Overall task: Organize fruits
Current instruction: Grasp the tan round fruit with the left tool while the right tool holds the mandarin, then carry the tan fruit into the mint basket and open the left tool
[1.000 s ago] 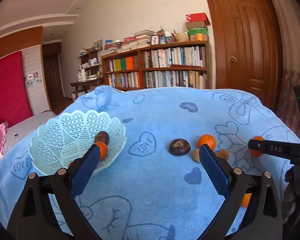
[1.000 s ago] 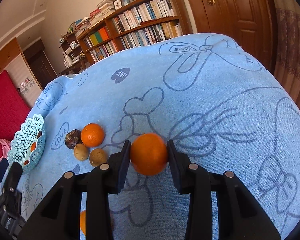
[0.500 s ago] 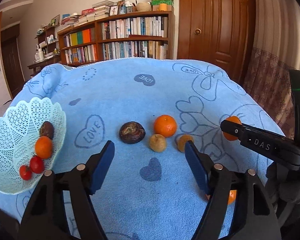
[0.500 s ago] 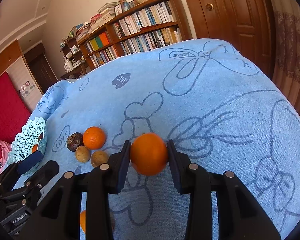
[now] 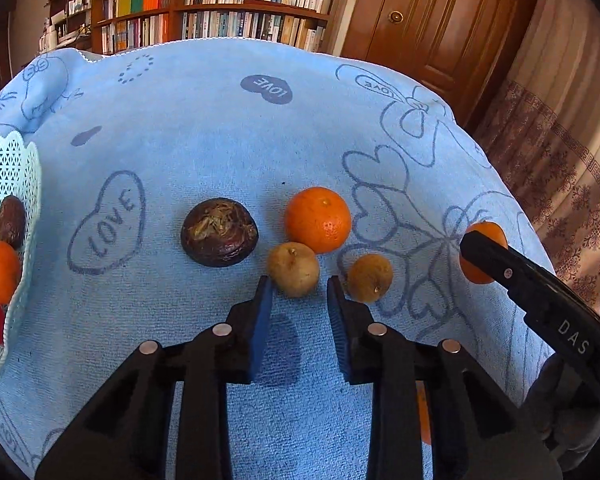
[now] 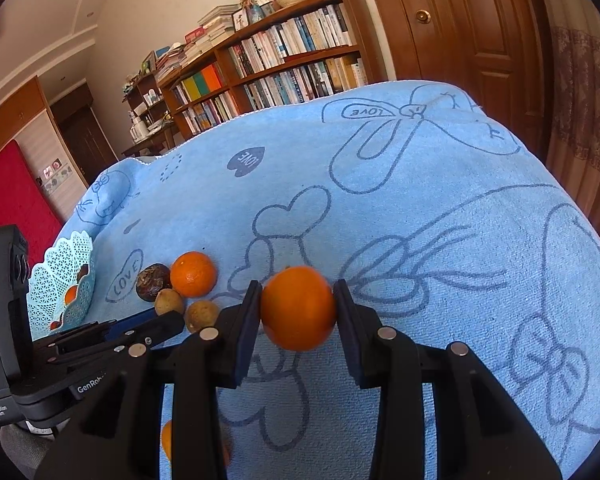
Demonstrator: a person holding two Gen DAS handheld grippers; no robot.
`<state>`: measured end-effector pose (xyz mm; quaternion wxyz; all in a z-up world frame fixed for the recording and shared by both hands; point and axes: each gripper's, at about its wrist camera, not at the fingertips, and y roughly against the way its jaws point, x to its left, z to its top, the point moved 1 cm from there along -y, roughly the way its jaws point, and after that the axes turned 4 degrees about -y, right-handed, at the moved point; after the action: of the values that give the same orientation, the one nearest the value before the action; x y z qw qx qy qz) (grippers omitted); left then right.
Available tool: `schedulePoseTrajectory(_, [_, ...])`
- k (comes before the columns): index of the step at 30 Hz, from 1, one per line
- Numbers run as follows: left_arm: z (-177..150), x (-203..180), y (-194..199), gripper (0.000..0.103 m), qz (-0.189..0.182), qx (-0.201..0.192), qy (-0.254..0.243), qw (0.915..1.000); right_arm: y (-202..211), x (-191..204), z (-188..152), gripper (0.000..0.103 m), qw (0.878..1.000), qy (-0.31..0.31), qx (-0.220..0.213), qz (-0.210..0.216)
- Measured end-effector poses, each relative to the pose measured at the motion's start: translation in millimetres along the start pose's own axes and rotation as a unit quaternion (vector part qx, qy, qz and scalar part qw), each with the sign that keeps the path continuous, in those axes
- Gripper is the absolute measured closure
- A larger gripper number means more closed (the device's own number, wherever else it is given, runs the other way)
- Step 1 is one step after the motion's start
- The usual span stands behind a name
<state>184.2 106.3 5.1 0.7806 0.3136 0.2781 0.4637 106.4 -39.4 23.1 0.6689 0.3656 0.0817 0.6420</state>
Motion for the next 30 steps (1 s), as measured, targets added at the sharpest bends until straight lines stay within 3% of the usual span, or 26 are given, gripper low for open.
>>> schedulePoseTrajectory(13, [3.9,0.7,-2.6,0.074,0.009,-0.006,0.003,0.9999,0.0,1.7,-0.8,0.066,1.000,0.004,0.001,-0.002])
schedulePoseTrajectory(30, [-6.7,-2.2,32.4,0.077,0.060,-0.070,-0.004,0.9957,2.0,1.1,-1.1,0.066,1.000,0.003,0.000,0.007])
